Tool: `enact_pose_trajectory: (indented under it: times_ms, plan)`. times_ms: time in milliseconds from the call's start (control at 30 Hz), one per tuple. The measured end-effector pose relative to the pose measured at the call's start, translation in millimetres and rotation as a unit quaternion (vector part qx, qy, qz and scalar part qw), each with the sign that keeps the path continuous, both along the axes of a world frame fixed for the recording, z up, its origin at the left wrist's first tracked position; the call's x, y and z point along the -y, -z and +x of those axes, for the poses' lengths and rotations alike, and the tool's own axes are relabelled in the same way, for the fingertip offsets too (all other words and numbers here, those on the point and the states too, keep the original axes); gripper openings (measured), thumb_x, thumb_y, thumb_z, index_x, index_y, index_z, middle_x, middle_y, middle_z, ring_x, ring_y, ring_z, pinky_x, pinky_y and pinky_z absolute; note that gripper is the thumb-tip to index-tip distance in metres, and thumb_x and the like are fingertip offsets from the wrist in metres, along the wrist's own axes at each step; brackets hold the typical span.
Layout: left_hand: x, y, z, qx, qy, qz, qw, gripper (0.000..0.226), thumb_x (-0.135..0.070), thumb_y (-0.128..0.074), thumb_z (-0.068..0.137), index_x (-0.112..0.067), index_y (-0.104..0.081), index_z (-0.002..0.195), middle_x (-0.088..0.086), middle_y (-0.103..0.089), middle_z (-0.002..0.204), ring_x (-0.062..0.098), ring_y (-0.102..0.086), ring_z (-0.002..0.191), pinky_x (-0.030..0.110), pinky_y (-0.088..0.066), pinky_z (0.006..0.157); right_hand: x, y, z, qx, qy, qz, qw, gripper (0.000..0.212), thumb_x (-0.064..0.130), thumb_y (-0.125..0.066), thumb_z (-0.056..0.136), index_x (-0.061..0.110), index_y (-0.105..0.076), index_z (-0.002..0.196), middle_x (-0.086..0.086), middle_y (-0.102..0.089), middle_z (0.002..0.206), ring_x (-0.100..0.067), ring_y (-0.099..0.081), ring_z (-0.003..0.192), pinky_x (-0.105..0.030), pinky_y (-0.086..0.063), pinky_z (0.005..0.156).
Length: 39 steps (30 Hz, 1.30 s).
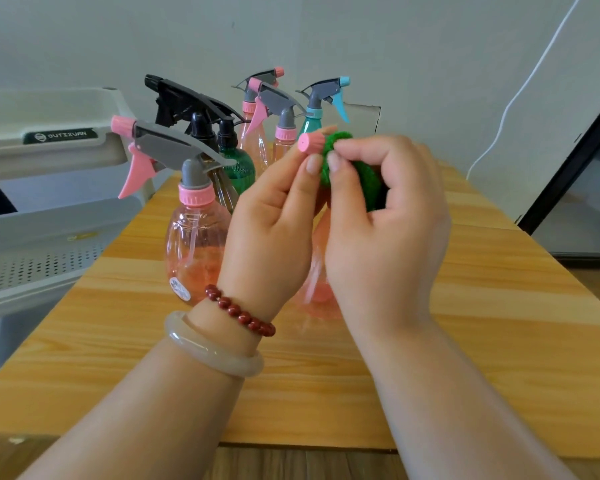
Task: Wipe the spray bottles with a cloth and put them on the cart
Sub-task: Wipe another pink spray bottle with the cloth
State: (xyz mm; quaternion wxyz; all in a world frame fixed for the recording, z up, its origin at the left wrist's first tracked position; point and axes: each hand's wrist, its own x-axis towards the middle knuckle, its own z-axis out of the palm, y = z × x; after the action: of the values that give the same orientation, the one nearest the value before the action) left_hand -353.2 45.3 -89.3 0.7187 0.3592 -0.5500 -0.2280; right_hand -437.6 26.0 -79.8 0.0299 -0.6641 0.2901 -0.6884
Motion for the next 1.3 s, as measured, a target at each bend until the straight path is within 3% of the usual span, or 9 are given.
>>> enact_pose_trajectory:
  times_ms: [200, 400, 467, 567, 667, 800, 1000, 1167, 1300]
  plan:
    - [-1, 1, -2, -0.007, -0.020, 0.023, 1.000, 0.038, -0.021, -0.045, 0.103, -0.011, -0.055, 0.139, 0.003, -0.066, 0.129, 0.012, -0.060, 0.123, 0.041, -0.050, 0.105, 16, 2, -10, 0.050, 0.016, 0.093, 0.994, 0.009, 0.013, -0.062, 0.092, 0.022, -0.064, 0.091, 0.007, -0.064, 0.090, -0.010, -0.062, 0.090, -0.006, -0.040, 0.077]
    - [-1, 0, -4, -0.028, -0.004, 0.017, 0.999, 0.033, -0.015, -0.043, 0.105, -0.014, -0.058, 0.134, 0.007, -0.069, 0.120, 0.015, -0.065, 0.113, 0.037, -0.053, 0.099, 3, 0, -5, -0.009, -0.015, -0.016, 1.000, 0.004, 0.004, -0.064, 0.092, 0.006, -0.068, 0.091, 0.005, -0.059, 0.091, -0.004, -0.054, 0.089, -0.006, -0.038, 0.083]
    - [-2, 0, -2, -0.027, -0.009, 0.019, 0.999, 0.034, -0.017, -0.044, 0.104, -0.014, -0.056, 0.136, 0.000, -0.069, 0.113, 0.014, -0.065, 0.111, 0.038, -0.053, 0.100, 10, -1, -10, -0.001, 0.000, 0.017, 1.000, 0.005, 0.007, -0.064, 0.091, 0.011, -0.068, 0.091, 0.007, -0.060, 0.090, -0.004, -0.056, 0.088, -0.006, -0.039, 0.080]
    - [-1, 2, -2, -0.006, -0.022, 0.026, 0.999, 0.037, -0.020, -0.045, 0.104, -0.012, -0.055, 0.139, 0.001, -0.067, 0.127, 0.012, -0.061, 0.122, 0.040, -0.050, 0.105, 22, 0, -16, 0.047, 0.008, 0.139, 0.989, 0.011, 0.016, -0.064, 0.091, 0.026, -0.063, 0.087, 0.012, -0.064, 0.088, -0.010, -0.062, 0.089, -0.017, -0.048, 0.079]
    - [0, 1, -5, -0.009, -0.024, 0.025, 0.999, 0.038, -0.021, -0.044, 0.104, -0.012, -0.056, 0.139, 0.005, -0.067, 0.127, 0.015, -0.061, 0.121, 0.042, -0.050, 0.104, 12, -2, -9, 0.038, 0.018, 0.088, 0.995, 0.013, 0.013, -0.064, 0.091, 0.025, -0.061, 0.088, 0.011, -0.063, 0.087, -0.011, -0.063, 0.089, -0.014, -0.046, 0.078]
    - [0, 1, -4, -0.018, -0.021, 0.024, 0.999, 0.034, -0.016, -0.044, 0.105, -0.011, -0.058, 0.136, 0.002, -0.068, 0.111, 0.010, -0.064, 0.104, 0.031, -0.053, 0.093, 3, -2, -3, 0.014, -0.014, 0.008, 1.000, 0.006, 0.007, -0.065, 0.091, 0.013, -0.067, 0.092, 0.008, -0.061, 0.089, -0.006, -0.059, 0.087, -0.007, -0.041, 0.080]
    - [2, 2, -5, -0.007, -0.031, 0.031, 0.999, 0.041, -0.026, -0.046, 0.101, -0.013, -0.056, 0.139, 0.001, -0.067, 0.128, 0.013, -0.060, 0.124, 0.043, -0.048, 0.105, 25, 1, -17, 0.070, 0.009, 0.159, 0.985, 0.011, 0.018, -0.064, 0.091, 0.028, -0.061, 0.087, 0.018, -0.062, 0.085, -0.007, -0.062, 0.087, -0.018, -0.048, 0.077]
    - [3, 3, -2, -0.006, -0.045, 0.023, 0.999, 0.041, -0.026, -0.046, 0.101, -0.012, -0.057, 0.138, 0.003, -0.069, 0.121, 0.017, -0.064, 0.117, 0.044, -0.052, 0.101, 9, 2, -8, 0.006, 0.002, 0.023, 1.000, 0.006, 0.007, -0.065, 0.090, 0.013, -0.067, 0.089, 0.009, -0.059, 0.085, -0.002, -0.055, 0.083, -0.005, -0.038, 0.077]
    - [2, 3, -3, 0.018, -0.061, 0.026, 0.998, 0.041, -0.026, -0.047, 0.101, -0.012, -0.057, 0.138, 0.001, -0.067, 0.126, 0.013, -0.061, 0.122, 0.041, -0.050, 0.104, 24, -1, -20, 0.044, 0.009, 0.129, 0.991, 0.010, 0.016, -0.065, 0.091, 0.025, -0.063, 0.087, 0.012, -0.065, 0.087, -0.005, -0.060, 0.086, -0.016, -0.047, 0.077]
